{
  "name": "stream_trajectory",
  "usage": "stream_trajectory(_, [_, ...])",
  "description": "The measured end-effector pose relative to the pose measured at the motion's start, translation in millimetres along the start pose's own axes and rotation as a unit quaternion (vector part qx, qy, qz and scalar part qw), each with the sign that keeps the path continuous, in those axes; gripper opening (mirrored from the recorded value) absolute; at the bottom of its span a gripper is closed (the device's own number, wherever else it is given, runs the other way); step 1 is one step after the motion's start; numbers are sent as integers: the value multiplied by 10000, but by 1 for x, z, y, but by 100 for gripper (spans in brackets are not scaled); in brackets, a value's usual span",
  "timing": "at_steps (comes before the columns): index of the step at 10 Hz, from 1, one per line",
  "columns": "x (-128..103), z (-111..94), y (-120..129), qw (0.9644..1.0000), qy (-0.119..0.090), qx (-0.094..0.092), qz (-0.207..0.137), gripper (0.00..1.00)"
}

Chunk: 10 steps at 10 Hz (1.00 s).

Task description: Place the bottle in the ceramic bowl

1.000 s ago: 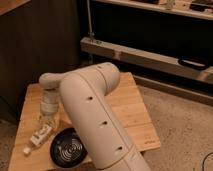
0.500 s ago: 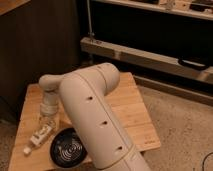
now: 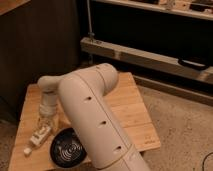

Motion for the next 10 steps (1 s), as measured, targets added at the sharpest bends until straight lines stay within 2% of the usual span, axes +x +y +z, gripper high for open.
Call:
stream_trajectory(2, [0, 0, 0, 10000, 14, 10, -2, 35])
stream_trajectory(5, [-1, -1, -2, 10000, 46, 22, -14, 4])
stream_trajectory(6, [-1, -1, -2, 10000, 59, 29, -19, 0])
stream_trajectory(10, [2, -2, -3, 9998, 158, 86, -107, 0])
